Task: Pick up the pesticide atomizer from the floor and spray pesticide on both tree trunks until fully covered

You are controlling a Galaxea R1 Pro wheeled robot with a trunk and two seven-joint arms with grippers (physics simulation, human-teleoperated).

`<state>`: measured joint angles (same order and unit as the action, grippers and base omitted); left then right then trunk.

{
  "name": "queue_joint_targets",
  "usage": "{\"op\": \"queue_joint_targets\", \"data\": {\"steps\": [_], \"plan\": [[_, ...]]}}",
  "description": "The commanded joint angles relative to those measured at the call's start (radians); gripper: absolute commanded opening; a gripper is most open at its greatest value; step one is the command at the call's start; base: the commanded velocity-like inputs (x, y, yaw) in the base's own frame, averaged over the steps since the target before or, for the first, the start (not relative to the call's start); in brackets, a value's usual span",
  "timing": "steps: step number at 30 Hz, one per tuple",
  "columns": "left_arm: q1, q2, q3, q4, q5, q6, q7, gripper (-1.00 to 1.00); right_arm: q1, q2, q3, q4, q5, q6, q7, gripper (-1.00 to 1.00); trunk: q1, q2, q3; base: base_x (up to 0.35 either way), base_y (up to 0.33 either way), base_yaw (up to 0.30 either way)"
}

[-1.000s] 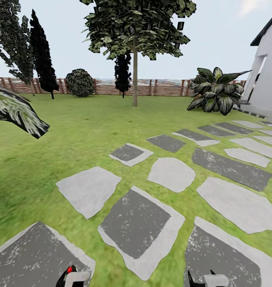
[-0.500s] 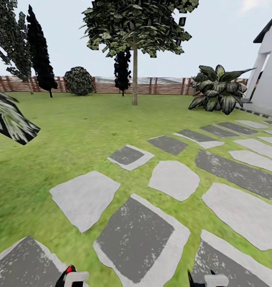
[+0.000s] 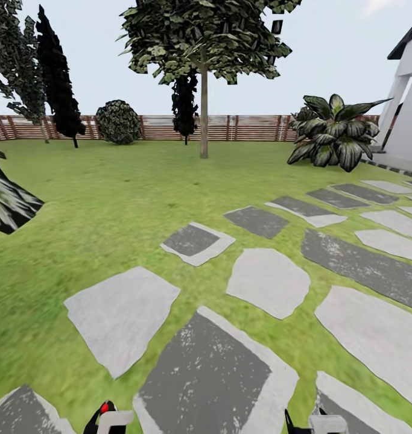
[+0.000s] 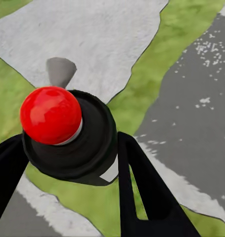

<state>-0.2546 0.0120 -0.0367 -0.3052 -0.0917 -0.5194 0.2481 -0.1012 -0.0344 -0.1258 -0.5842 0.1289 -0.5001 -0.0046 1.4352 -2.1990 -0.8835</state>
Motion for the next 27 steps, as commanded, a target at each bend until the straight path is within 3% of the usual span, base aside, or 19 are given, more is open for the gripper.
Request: {"op": "queue_joint_targets", "data": {"steps": [1, 27], "plan": [[0.0, 0.0, 0.0, 0.0, 0.0, 0.0, 0.0, -1.0, 0.0, 0.0, 0.0, 0.0, 0.0, 0.0, 0.0, 1.0, 0.0, 0.0, 0.0, 0.339, 0.0, 0.0], [0.0, -0.001, 0.0, 0.0, 0.0, -0.001, 0.0, -1.0, 0.0, 0.001, 0.0, -0.002, 0.0, 0.0, 0.001, 1.0, 0.0, 0.0, 0.0, 0.339, 0.0, 0.0]]}}
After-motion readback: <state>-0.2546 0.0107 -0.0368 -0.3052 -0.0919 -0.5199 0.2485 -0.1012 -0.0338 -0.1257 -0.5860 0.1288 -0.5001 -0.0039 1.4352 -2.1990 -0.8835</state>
